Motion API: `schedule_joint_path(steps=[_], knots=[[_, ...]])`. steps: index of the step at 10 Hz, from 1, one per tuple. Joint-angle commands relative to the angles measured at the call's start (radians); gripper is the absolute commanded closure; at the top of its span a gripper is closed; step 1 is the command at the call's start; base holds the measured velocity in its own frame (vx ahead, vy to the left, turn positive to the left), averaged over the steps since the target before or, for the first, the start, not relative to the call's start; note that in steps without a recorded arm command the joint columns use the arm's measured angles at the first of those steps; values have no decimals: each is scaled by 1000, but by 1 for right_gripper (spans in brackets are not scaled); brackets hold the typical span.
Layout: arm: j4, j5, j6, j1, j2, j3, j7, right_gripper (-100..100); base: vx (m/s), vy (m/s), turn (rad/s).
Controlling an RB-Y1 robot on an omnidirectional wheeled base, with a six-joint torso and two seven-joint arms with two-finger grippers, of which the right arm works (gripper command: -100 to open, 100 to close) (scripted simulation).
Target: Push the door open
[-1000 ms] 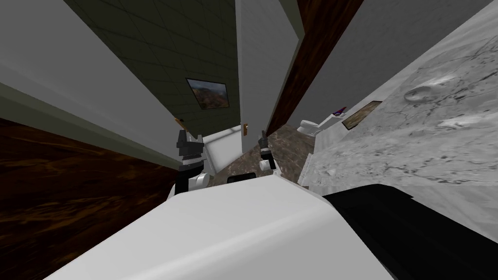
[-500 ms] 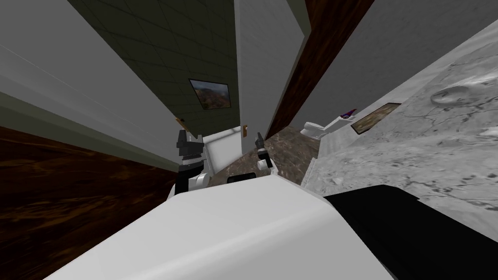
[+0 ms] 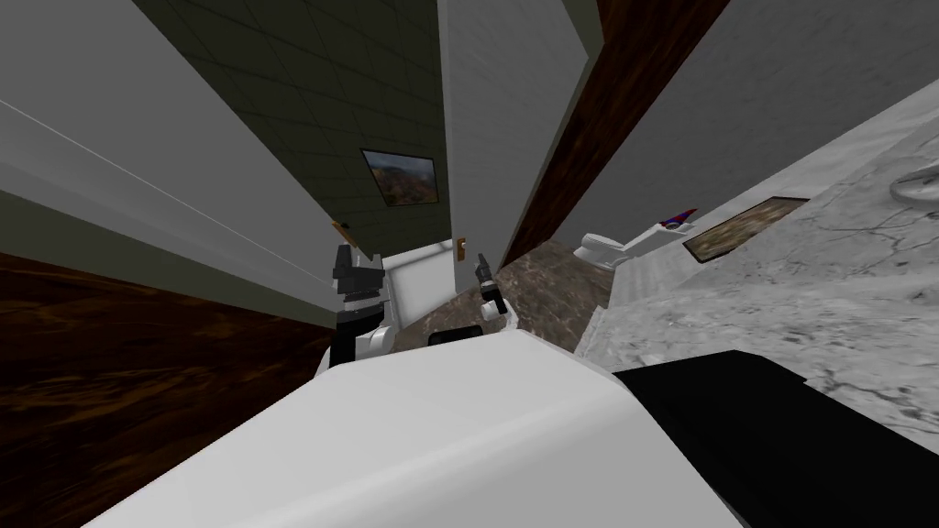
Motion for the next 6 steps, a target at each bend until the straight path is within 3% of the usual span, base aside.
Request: schedule_joint_path(steps=[1, 6], knots=[[48, -1, 0, -22, -7, 7, -11, -100, 67, -110, 97], [158, 5, 19, -75, -5, 40, -29, -100, 68, -125, 88]])
